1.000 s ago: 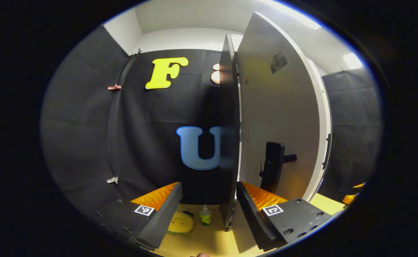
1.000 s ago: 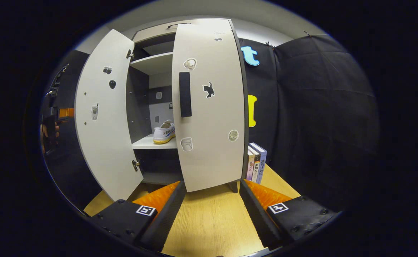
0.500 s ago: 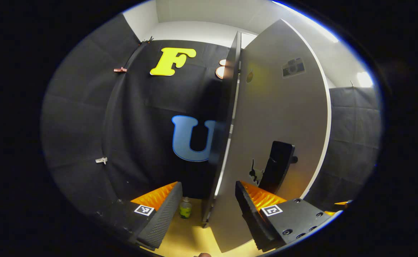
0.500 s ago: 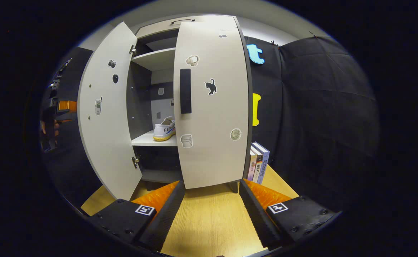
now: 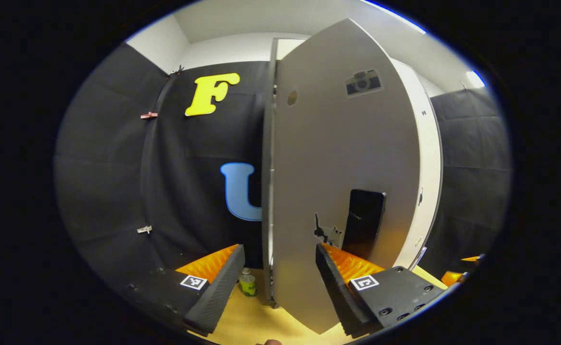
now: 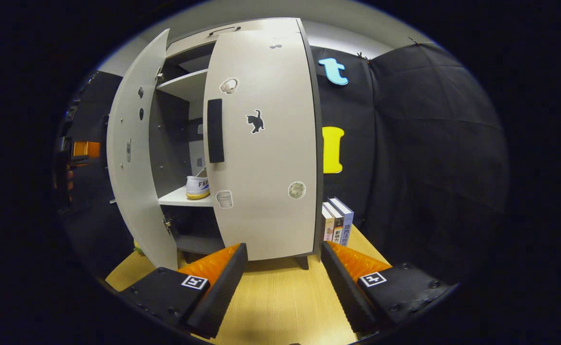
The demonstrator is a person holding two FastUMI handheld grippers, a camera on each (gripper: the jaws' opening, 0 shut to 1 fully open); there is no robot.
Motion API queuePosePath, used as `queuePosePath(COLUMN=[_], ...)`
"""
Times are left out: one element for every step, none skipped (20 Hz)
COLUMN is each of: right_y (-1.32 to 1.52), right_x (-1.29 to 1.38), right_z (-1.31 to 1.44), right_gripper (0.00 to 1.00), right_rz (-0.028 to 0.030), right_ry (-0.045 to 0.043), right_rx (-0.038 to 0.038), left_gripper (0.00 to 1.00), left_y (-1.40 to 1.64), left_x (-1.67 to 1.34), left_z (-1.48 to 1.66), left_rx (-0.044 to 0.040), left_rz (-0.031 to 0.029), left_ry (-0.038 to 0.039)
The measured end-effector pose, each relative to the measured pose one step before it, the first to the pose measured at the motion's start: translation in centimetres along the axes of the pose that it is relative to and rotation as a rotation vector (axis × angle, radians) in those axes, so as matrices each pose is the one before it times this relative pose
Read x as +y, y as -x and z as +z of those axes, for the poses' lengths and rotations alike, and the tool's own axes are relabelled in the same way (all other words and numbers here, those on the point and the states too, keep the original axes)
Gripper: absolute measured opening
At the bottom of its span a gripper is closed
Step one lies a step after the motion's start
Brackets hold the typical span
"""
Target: Grab one shoe with the right hand and put it into the shoe cabinet, grab the other shoe with the left hand and put it into the shoe cabinet; then close the right door with the right hand and the left door with the left hand.
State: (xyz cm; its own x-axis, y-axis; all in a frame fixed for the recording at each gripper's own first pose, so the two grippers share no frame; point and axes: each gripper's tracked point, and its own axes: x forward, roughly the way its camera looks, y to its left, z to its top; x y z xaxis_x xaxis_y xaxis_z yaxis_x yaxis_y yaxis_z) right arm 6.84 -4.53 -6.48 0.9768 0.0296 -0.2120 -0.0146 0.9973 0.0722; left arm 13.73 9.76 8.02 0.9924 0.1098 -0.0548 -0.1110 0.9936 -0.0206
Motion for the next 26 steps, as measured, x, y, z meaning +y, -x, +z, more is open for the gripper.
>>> queuePosePath(right_y=[-0.113,-0.175,-0.074,-0.015,0.043,-0.009,-0.041,-0.043,-0.035,-0.061,-0.129,-0.061,-0.027,-0.073,0.009,-0.056,-0.110,-0.085,0.011,0.053,-0.001,0.136,0.209,0.165,0.205,0.193], right_x=[-0.444,-0.472,-0.521,-0.583,-0.498,-0.478,-0.492,-0.343,-0.238,-0.040,0.056,0.062,0.183,0.301,0.165,0.165,0.228,0.245,0.188,0.163,0.311,0.354,0.459,0.448,0.472,0.482], right_z=[0.086,0.264,0.185,0.199,0.298,0.286,0.210,0.233,0.246,0.321,0.358,0.453,0.523,0.593,0.570,0.483,0.464,0.451,0.433,0.355,0.206,0.115,0.083,-0.030,-0.297,-0.410], right_gripper=[0.99,0.99,0.99,0.99,0.99,0.99,0.99,0.99,0.98,0.98,0.98,0.98,0.98,0.98,0.98,0.98,0.98,0.98,0.98,0.98,0.98,0.98,0.98,0.98,0.98,0.98], right_rz=[0.00503,0.00315,0.00050,-0.00230,-0.00374,-0.00279,-0.00326,-0.00350,-0.00094,0.00225,0.00305,0.00381,0.00713,0.00910,0.00665,0.00487,0.00492,0.00519,0.00380,0.00281,0.00428,0.00567,0.00716,0.00892,0.00878,0.00976], right_ry=[-0.00358,-0.00298,-0.00044,0.00065,-0.00182,-0.00491,-0.00573,-0.00484,-0.00539,-0.00596,-0.00539,-0.00340,-0.00360,-0.00206,0.00034,0.00145,0.00301,0.00437,0.00632,0.00585,0.00253,-0.00259,-0.00364,0.00102,0.00739,0.01063], right_rx=[-0.00035,-0.00365,-0.00292,-0.00357,-0.00641,-0.00658,-0.00696,-0.00358,-0.00393,-0.00466,-0.00716,-0.00729,-0.00936,-0.01286,-0.01241,-0.01092,-0.00807,-0.00870,-0.00993,-0.00887,-0.00718,-0.00645,-0.00873,-0.00838,-0.00015,0.00695], left_gripper=[0.93,0.92,0.94,0.93,0.93,0.94,0.96,0.94,0.94,0.94,0.94,0.94,0.95,0.95,0.95,0.95,0.95,0.95,0.95,0.95,0.95,0.95,0.95,0.95,0.95,0.95], left_y=[-0.540,-0.508,-0.285,-0.093,-0.072,0.134,0.153,0.416,0.586,0.518,0.638,0.590,0.413,0.454,0.360,0.564,0.547,0.622,0.668,0.494,0.170,0.404,0.278,0.312,0.254,0.143], left_x=[-1.743,-1.658,-0.782,-0.646,-0.647,-0.577,-0.563,-0.479,-0.511,-0.596,-0.519,-0.201,-0.220,-0.196,0.025,0.113,0.029,0.160,0.256,0.268,0.206,0.103,0.016,0.153,0.165,0.110], left_z=[-0.060,0.096,0.374,0.410,0.154,0.130,-0.340,-0.400,-0.797,-0.908,-1.055,-1.018,-0.601,-0.484,-0.467,-0.272,-0.294,0.004,0.015,0.161,0.076,0.120,0.206,0.061,-0.218,-0.186], left_rx=[-0.00212,-0.00221,-0.00491,-0.00666,-0.00555,-0.00480,-0.00103,0.00346,0.00522,0.00921,0.01403,0.00974,0.00509,0.00514,0.00494,-0.00053,-0.00838,-0.01306,-0.01586,-0.01251,-0.01279,-0.01495,-0.01573,-0.00859,-0.00244,0.00056], left_rz=[-0.02648,-0.02659,0.00056,0.00313,-0.00048,-0.00258,-0.00430,0.00128,0.00282,0.00279,0.00875,0.00989,0.00467,0.00174,0.00203,0.00653,0.00426,0.00711,0.01195,0.00974,0.00461,0.00292,0.00272,0.00675,0.00582,0.00292], left_ry=[0.01442,0.00929,-0.00376,-0.01411,-0.01460,-0.01025,-0.00135,0.01257,0.02638,0.02802,0.01941,0.00925,-0.00128,-0.01011,-0.01548,-0.01442,-0.01150,-0.00729,-0.00096,0.00996,0.01662,0.01683,0.00888,-0.00045,-0.00504,-0.00465])
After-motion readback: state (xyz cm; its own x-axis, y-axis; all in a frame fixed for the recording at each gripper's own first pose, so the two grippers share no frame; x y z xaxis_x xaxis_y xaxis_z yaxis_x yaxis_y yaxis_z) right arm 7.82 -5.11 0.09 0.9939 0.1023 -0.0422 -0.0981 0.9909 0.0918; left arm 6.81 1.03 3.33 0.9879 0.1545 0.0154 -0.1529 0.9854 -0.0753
